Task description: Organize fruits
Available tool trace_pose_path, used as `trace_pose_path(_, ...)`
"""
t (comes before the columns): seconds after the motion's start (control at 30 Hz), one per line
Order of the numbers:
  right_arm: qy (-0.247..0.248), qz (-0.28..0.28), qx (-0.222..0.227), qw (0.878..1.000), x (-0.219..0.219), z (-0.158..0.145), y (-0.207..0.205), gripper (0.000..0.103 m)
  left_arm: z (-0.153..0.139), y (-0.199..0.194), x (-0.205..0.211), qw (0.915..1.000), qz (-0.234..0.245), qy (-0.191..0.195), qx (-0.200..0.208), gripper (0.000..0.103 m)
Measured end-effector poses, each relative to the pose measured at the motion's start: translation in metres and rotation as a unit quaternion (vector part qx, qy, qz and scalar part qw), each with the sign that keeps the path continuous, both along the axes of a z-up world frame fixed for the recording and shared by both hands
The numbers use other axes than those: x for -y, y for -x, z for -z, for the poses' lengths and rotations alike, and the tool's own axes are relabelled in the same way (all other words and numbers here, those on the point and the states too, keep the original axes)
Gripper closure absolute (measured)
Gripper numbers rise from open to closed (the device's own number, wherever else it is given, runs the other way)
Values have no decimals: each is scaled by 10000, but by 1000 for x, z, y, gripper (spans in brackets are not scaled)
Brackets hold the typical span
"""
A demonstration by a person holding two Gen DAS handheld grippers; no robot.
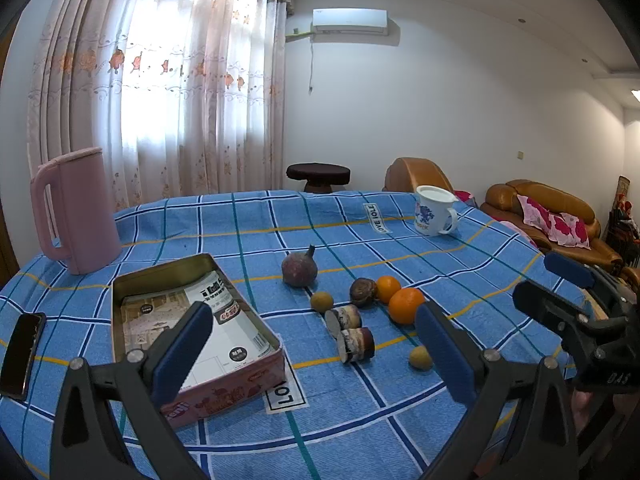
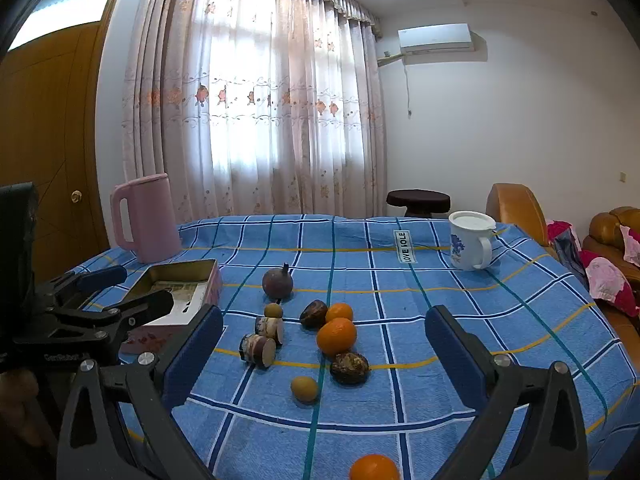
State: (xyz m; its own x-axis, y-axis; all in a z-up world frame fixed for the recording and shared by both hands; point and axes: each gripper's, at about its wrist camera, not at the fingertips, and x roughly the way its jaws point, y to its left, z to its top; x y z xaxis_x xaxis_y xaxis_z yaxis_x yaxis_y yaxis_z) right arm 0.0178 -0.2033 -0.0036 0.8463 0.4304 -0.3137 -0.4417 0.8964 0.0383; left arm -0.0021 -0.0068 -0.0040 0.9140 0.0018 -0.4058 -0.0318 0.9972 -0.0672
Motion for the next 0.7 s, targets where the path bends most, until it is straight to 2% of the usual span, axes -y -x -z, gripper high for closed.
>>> trace_pose_path(0.7,-11,-23,-53,10000,-4,2,2,1,0,-1,1,10000,14,14,-57,0)
